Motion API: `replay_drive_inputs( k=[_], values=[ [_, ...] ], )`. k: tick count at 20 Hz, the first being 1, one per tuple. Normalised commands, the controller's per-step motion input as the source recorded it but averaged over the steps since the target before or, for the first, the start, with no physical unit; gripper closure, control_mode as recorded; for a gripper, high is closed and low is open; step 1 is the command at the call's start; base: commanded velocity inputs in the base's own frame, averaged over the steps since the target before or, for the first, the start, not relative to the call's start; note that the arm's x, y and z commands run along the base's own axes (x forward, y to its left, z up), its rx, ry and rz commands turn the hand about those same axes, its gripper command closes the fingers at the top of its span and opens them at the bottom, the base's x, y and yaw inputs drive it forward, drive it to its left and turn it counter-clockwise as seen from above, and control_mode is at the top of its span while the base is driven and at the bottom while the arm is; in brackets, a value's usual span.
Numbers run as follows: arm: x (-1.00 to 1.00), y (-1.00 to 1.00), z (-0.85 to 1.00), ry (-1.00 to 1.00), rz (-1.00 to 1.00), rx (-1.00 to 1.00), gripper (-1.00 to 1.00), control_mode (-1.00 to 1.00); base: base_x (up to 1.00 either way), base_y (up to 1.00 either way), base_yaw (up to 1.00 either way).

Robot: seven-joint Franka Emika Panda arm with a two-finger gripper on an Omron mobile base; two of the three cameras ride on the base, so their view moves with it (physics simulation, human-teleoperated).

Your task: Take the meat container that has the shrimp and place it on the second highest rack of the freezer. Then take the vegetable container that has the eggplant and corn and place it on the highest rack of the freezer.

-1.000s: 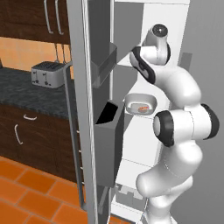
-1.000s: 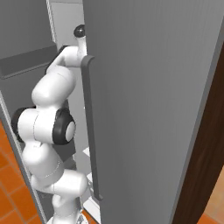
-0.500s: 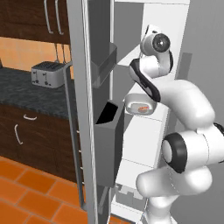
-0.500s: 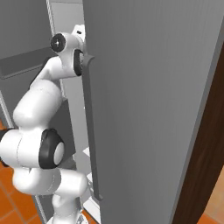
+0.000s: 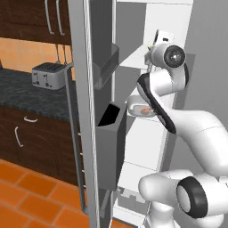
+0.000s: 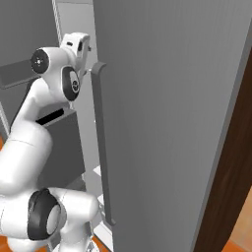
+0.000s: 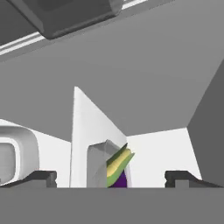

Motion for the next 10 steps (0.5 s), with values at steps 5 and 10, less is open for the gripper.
replay_drive_inputs(
  k=[5,10],
  values=[
    [-1.0,0.03,0.0,0.03,0.0,0.0,-1.0,-1.0,0.0,0.0,0.0],
    [-1.0,0.0,-0.09,0.06,0.0,-0.01,-1.0,-1.0,0.0,0.0,0.0]
  ],
)
